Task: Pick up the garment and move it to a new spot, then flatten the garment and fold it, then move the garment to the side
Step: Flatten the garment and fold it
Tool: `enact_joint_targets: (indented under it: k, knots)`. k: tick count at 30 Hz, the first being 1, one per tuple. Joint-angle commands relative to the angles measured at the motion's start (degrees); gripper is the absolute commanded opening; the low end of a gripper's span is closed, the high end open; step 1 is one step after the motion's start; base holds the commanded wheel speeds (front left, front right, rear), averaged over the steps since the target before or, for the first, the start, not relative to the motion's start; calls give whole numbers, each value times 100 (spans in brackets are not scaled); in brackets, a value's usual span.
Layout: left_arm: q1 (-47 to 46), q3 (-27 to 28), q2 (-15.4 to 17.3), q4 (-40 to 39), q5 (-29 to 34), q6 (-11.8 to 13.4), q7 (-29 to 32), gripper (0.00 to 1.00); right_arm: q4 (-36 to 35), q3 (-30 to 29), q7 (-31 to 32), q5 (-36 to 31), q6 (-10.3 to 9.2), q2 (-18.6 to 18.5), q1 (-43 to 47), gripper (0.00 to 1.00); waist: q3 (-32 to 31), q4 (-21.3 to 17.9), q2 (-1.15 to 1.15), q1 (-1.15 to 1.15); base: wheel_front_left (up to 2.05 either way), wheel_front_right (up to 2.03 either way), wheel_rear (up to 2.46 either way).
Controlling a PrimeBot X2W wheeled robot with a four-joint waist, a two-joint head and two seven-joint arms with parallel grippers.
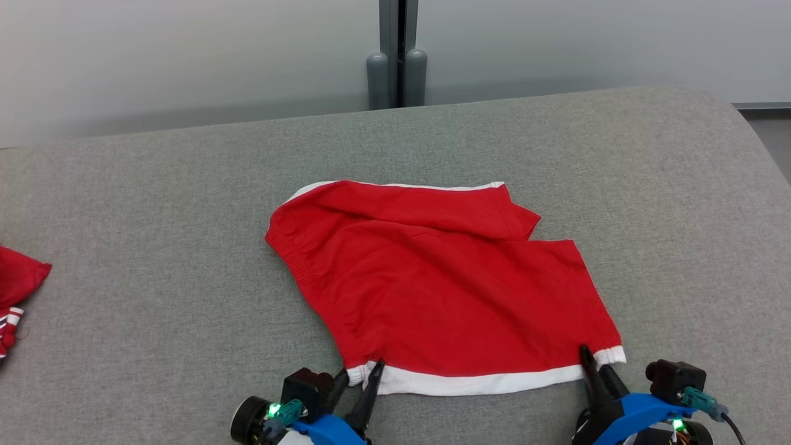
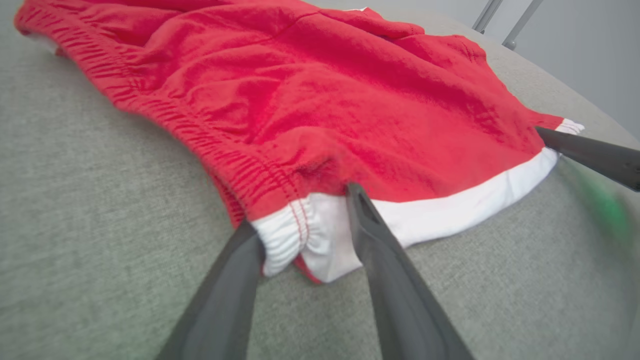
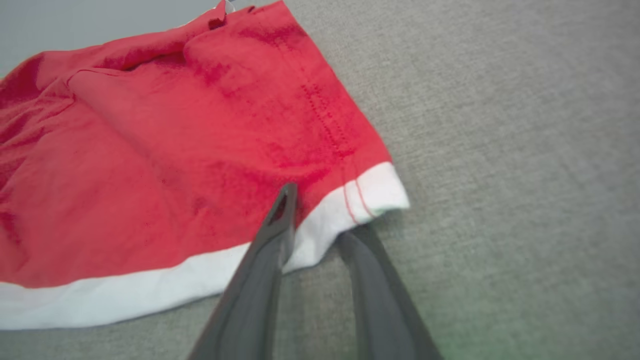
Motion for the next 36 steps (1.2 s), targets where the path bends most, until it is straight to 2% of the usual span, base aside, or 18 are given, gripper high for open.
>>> enact_joint_targets:
  k: [1,11,20,27,31,36]
  knots:
    - [-140,-82,26,16,-82,-13,-29,0,-1,96,54,46,17,61,-73,0,3,6,0,0,0,0,0]
    - [-259,-96,196,-557,-237,-13,-29,0,-870,-159,31,-62,10,29,-19,0,-60,121,0,0,0,0,0]
    - [-688,316,343,-1261,-314,-13,-29,0,-1454,-170,30,112,10,29,-608,0,-68,245,0,0,0,0,0]
    - [-1678,654,475,-1313,-439,-13,-29,0,-1142,-30,30,466,10,30,-1900,0,250,338,0,0,0,0,0]
    - [-2774,523,698,-1152,-523,-13,-30,0,-736,112,30,556,10,30,-3097,0,653,380,0,0,0,0,0]
    - [-4286,529,891,-788,-970,-13,-29,0,-80,-59,31,752,10,25,-4717,0,1149,428,0,0,0,0,0]
